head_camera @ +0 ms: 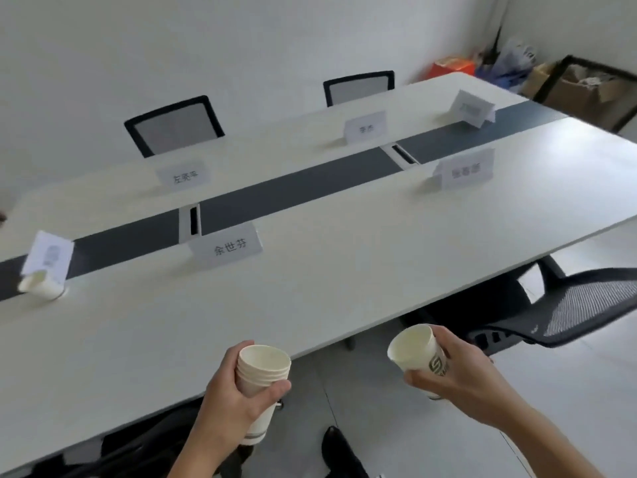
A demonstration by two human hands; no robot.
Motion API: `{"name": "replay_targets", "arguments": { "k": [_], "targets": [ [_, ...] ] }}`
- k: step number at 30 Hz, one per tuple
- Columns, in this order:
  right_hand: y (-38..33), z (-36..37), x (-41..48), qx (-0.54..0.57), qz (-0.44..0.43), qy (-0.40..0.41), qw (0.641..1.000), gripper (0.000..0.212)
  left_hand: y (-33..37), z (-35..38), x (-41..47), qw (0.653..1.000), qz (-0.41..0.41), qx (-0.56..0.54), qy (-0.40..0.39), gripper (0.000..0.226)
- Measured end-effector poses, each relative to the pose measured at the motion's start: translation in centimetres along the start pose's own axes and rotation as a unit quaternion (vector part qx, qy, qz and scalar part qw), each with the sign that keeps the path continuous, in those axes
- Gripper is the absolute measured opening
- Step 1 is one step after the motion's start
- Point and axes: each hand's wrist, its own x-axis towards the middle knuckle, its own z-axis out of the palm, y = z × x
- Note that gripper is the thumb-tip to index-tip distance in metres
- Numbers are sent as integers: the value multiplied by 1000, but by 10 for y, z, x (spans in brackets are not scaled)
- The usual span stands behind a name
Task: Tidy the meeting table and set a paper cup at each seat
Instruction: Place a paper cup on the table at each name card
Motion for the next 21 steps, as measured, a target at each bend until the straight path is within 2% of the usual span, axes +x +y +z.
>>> {"name": "replay_targets", "arguments": {
  "k": [6,11,16,21],
  "targets": [
    [-67,21,81,-20,-28,-44,998,59,7,-40,79,999,-3,-17,48,84],
    [-96,29,144,-36,-31,-57,997,61,7,-51,125,998,-5,-34,58,72],
    [-123,42,219,-44,-33,-72,996,52,-4,-62,149,994,-58,-62,73,68],
    [-148,75,329,-46,-58,-104,992,58,-10,-75,169,981,-124,-75,128,80]
  ]
}}
